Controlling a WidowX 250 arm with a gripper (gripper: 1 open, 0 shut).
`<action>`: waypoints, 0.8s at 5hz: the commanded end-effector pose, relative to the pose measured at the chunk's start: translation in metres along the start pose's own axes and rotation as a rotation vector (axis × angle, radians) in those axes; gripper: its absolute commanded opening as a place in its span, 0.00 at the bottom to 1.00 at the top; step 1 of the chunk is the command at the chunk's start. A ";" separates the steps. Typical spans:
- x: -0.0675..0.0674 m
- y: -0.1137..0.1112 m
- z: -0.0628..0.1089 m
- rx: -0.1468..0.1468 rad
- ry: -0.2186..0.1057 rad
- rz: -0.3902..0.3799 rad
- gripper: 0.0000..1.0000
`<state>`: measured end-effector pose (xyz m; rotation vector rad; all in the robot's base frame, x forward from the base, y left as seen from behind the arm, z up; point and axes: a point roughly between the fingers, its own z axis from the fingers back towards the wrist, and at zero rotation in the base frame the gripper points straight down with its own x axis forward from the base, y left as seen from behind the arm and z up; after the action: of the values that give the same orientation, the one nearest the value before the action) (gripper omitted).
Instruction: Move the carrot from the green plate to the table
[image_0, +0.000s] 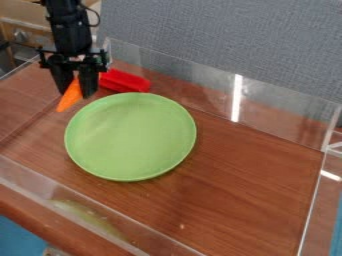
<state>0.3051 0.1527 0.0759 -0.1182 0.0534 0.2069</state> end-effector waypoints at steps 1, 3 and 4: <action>0.008 0.035 0.012 0.034 -0.044 0.053 1.00; 0.012 0.044 -0.005 0.024 -0.031 0.125 1.00; 0.021 0.043 -0.018 0.024 -0.030 0.167 1.00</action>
<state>0.3076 0.1926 0.0350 -0.1090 0.0902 0.3728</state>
